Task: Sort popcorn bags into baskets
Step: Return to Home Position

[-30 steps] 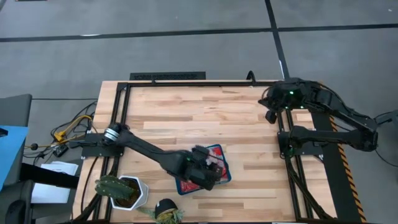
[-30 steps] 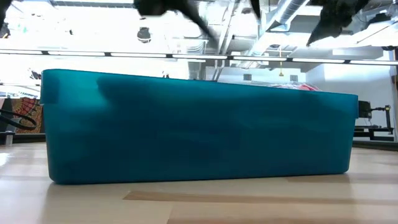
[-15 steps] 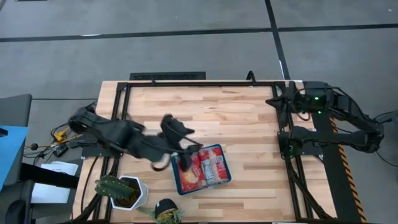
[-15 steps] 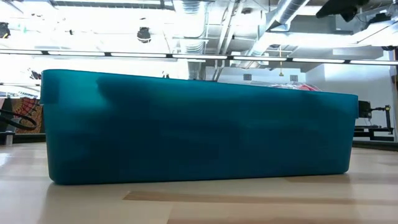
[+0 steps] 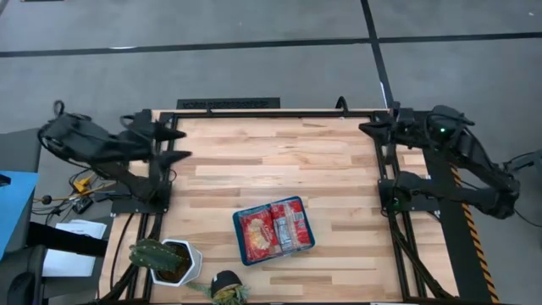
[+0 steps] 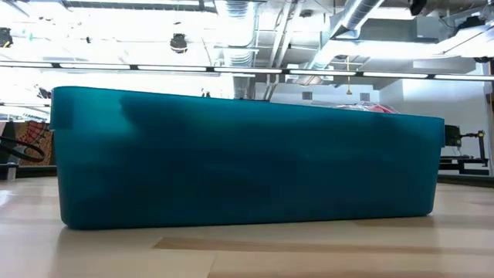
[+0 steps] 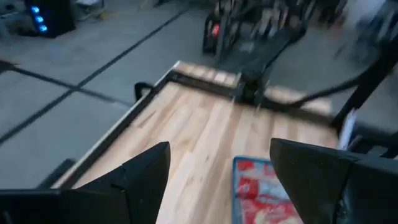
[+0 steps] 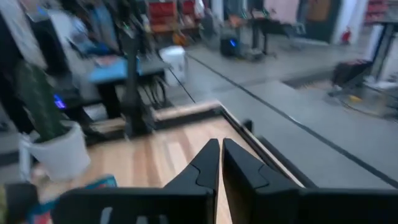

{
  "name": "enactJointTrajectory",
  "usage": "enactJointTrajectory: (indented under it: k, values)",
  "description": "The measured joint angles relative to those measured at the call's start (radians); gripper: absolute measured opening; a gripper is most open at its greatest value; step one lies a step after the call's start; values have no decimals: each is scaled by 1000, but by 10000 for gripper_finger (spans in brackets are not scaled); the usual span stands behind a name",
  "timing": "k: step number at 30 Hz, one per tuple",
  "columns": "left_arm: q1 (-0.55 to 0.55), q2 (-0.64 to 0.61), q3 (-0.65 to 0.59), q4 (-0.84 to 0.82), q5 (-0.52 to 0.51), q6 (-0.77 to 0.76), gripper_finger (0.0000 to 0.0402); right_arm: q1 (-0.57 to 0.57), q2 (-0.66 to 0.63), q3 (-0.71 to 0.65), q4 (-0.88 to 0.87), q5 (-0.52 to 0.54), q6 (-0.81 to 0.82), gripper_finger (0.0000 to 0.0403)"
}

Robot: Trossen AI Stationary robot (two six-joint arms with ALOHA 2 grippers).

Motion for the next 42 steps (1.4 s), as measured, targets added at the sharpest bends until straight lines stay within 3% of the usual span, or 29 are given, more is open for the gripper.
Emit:
enactJointTrajectory:
  k: [7, 11, 15, 20, 22, 25, 27, 31, 36, 42]
  values:
    - [-23, -499, -642, 413, 110, 18, 265, -118, 2, -189, 290, -217, 201, 46]
    - [-23, -763, -910, 553, 135, 21, 265, -151, -22, -269, 410, -210, 284, 43]
    - [-23, -1008, -1084, 628, 247, 48, 265, -172, -72, -312, 414, -128, 310, 44]
    - [-20, -993, -1032, 495, 325, 29, 265, -153, -155, -398, 495, -113, 352, 45]
    - [-27, -1001, -1037, 496, 320, 47, 265, -115, -174, -460, 571, -100, 393, 44]
    - [-26, -1006, -1022, 462, 407, 51, 265, -12, -160, -588, 703, -51, 472, 42]
    - [-26, -1009, -1016, 438, 440, 36, 265, 91, -134, -681, 839, 38, 500, 42]
    - [-26, -1005, -1026, 398, 485, 27, 265, 332, -61, -815, 1104, 333, 458, 45]
    - [-25, -1008, -1028, 370, 523, 72, 265, 606, 9, -844, 1169, 641, 333, 45]
    - [-25, -1007, -1022, 343, 521, 85, 265, 697, 14, -835, 1264, 668, 279, 44]
